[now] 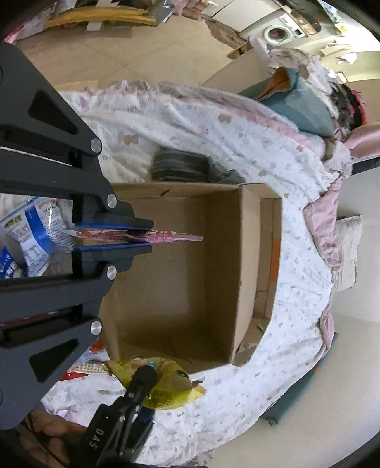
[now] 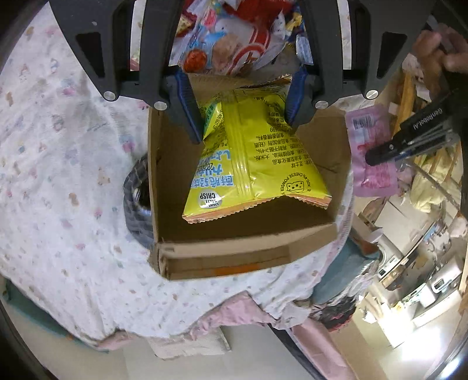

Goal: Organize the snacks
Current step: 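Carry the pink sachet into the box with the left gripper while the right gripper grasps the yellow crisp bag, then release the yellow crisp bag into the box with the right gripper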

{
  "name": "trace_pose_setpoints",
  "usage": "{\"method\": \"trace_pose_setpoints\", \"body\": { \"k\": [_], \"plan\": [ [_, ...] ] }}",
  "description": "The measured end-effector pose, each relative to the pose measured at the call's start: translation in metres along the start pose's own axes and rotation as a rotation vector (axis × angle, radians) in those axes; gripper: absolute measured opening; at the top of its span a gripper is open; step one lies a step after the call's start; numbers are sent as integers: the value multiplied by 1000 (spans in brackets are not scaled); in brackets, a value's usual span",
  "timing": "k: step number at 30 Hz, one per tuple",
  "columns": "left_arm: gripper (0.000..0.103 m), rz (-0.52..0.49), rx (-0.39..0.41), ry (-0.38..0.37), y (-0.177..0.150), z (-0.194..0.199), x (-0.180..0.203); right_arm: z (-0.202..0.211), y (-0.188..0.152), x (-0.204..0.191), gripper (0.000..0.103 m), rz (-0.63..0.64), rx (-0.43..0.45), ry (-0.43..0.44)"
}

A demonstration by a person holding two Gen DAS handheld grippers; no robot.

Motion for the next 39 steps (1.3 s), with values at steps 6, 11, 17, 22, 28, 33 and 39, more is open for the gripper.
{"method": "trace_pose_setpoints", "body": {
  "k": [6,11,17,22,28,33,39],
  "plan": [
    [6,-36,16,22,-4,-18,8,-17,-3,8,56,-13,-35,-8],
    [6,-47,33,35,-4,-25,12,-30,-4,7,56,1,-66,-10],
    [6,-48,12,15,-7,-35,15,-36,-5,7,56,18,-77,-14],
    [7,-57,34,-14,-6,-33,20,-39,-7,12,56,7,-91,-27],
    [23,-66,13,-20,-7,-33,23,-39,-7,17,56,-1,-90,-35],
    [69,-34,37,-33,-7,-28,18,-38,-7,16,57,1,-89,-22],
    [69,-48,49,-15,-8,-26,19,-36,-6,13,58,9,-74,-12]
  ]
}}
Point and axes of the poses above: each gripper's, at about its wrist camera, not at the fingertips, and z roughly against the way its jaws point, x to its right, y to its top, the point moved 4 cm from there along -z, roughly the way its jaws point, and after that the axes turned 3 degrees about x, right-handed, at the moved point
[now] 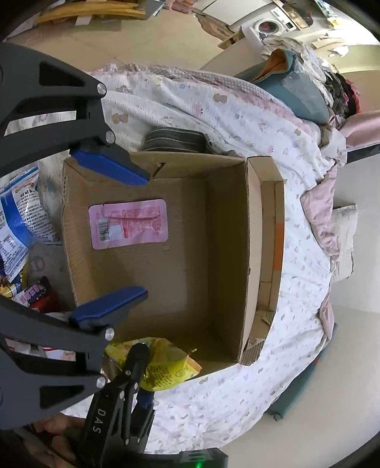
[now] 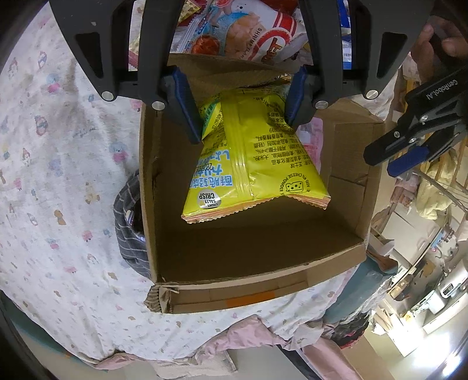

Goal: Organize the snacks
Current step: 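Release the yellow crisp bag into the box with the right gripper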

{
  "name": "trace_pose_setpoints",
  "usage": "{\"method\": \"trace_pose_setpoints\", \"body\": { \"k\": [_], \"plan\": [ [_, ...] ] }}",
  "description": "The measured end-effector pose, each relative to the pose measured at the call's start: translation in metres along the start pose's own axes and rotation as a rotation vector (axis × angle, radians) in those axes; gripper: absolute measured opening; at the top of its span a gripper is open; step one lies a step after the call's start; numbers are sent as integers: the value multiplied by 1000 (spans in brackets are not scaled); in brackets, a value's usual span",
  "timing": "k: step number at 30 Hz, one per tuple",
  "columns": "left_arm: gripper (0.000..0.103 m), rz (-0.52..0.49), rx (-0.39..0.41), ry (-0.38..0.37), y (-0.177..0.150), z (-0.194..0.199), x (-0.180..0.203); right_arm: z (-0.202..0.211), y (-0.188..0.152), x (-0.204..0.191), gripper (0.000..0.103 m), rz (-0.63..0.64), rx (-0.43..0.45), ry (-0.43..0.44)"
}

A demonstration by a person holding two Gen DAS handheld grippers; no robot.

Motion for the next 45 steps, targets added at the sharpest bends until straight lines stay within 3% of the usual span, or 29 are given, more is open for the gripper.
{"method": "trace_pose_setpoints", "body": {
  "k": [8,10,12,14,18,33,45],
  "plan": [
    [69,1,16,-2,0,3,0,0,3,1,58,-5,3,12],
    [69,5,18,-3,0,4,-1,1,3,1,68,-8,10,16],
    [69,11,23,-6,1,5,-1,4,5,2,84,-12,29,21],
    [69,15,27,-10,1,6,-2,7,6,1,87,-12,43,22],
    [84,33,38,-3,1,7,-8,7,6,1,87,-12,42,29],
    [84,3,74,27,-13,35,-14,25,4,0,87,-24,81,32],
    [84,45,18,59,-45,62,-32,64,-18,1,87,-40,120,42]
  ]
}}
Point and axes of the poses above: each gripper's, at about its wrist camera, not at the fingertips, and z roughly against the way its jaws point, x to its right, y to its top, the point moved 4 cm from there along -z, roughly the way its jaws point, and after that the axes turned 3 degrees about x, right-handed, at the moved point
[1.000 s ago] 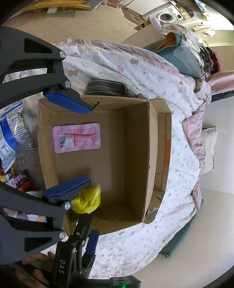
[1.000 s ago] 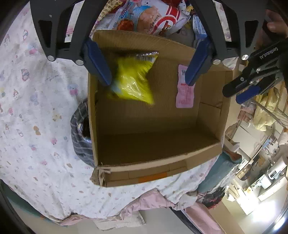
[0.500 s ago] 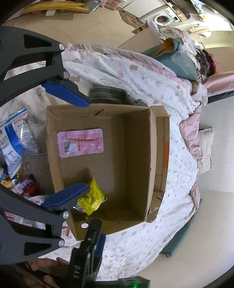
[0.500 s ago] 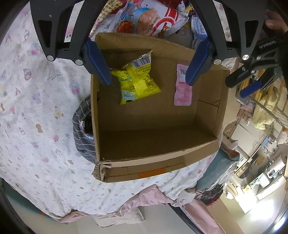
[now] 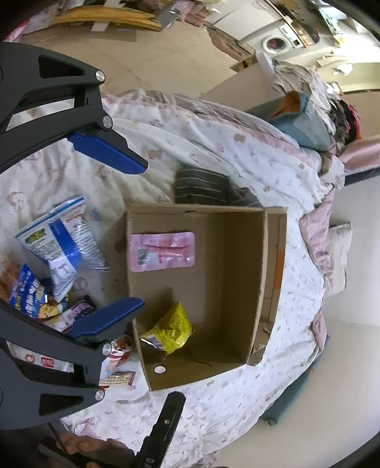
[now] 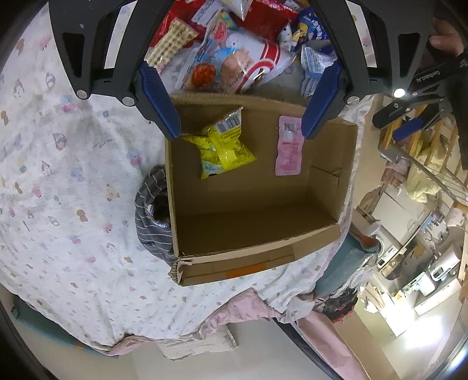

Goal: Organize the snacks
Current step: 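Release the yellow crisp bag into the box with the right gripper, then grasp the white-blue bag with the left gripper while the right gripper grasps the shrimp-flakes bag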

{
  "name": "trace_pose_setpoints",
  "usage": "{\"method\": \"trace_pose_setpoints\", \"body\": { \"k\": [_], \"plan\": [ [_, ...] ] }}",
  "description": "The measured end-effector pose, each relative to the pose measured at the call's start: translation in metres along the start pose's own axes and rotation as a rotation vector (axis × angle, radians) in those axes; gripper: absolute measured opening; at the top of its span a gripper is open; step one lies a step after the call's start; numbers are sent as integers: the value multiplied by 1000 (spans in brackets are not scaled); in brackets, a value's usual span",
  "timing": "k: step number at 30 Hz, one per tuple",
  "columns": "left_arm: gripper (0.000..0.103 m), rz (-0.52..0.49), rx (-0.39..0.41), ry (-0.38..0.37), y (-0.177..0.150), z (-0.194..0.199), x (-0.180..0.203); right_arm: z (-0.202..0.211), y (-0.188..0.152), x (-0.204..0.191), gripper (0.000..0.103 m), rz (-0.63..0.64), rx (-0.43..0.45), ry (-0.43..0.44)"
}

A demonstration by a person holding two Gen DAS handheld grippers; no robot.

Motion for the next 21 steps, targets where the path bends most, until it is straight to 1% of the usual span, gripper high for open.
{"method": "trace_pose_setpoints", "body": {
  "k": [11,17,20,21],
  "plan": [
    [84,88,-37,-9,-28,14,-13,31,-27,-8,87,8,19,21],
    [84,110,-40,7,-37,18,-20,48,-39,-3,87,-10,39,28],
    [84,95,-36,26,-41,19,-23,44,-47,4,87,-20,5,30],
    [84,92,-39,31,-42,19,-25,39,-51,7,87,-30,-31,26]
  ]
}}
Point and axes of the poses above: each gripper's, at about its wrist camera, not at the fingertips, and z roughly against the way its jaws point, x to its right, y to its top, the point moved 4 cm from there along -z, roughly the way its jaws point, and after that the axes turned 3 degrees about x, right-handed, at the moved point
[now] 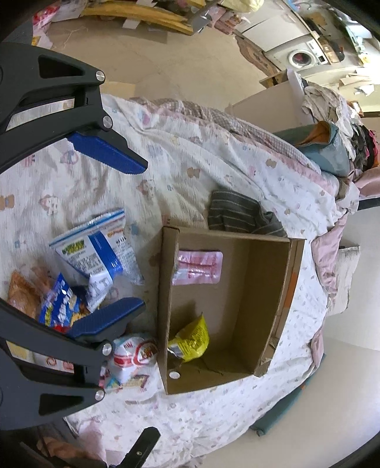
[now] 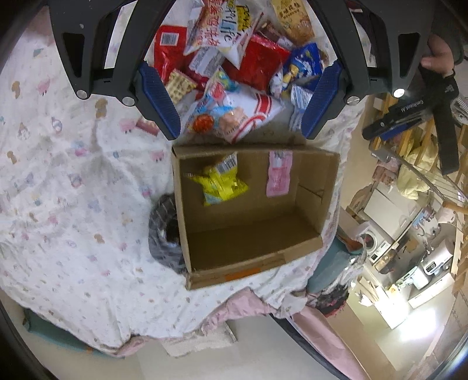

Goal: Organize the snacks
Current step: 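Grasp the white-blue bag with the left gripper while the right gripper grasps the shrimp-flakes bag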

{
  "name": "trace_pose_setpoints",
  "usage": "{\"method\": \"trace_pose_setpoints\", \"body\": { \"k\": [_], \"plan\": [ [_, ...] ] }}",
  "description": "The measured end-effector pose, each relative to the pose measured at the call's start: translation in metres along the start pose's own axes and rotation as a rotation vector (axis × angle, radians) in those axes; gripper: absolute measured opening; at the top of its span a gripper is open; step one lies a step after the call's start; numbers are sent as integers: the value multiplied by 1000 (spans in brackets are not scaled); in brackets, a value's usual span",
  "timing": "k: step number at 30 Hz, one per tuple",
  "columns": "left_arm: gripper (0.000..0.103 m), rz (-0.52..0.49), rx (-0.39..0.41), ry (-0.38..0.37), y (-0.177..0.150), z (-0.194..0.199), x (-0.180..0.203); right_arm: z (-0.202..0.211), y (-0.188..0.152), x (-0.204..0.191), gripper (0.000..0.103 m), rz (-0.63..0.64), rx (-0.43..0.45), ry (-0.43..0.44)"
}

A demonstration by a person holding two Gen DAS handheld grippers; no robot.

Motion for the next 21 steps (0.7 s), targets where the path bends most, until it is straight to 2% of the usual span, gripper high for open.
{"method": "trace_pose_setpoints", "body": {
  "k": [7,10,14,17,21],
  "plan": [
    [84,43,-49,8,-8,-1,-18,-43,-19,4,87,-25,-179,-11],
    [84,70,-65,-18,-9,-2,-22,-66,-24,2,87,-49,-236,-30],
    [84,54,-56,-9,-8,-3,-24,-98,-25,6,94,-120,-313,-55],
    [84,65,-68,-14,-9,-5,-28,-111,-24,11,102,-182,-343,-71],
    [84,73,-88,-14,-12,-9,-34,-125,-22,15,103,-226,-358,-114]
  ]
}}
Point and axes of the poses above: each gripper's, at about its wrist camera, not at the fingertips, and z roughly against the way its jaws point, x to its right, y to its top, the point moved 4 cm from there along -z, roughly the way its jaws point, and after that the axes turned 3 degrees about x, right-handed, at the moved point
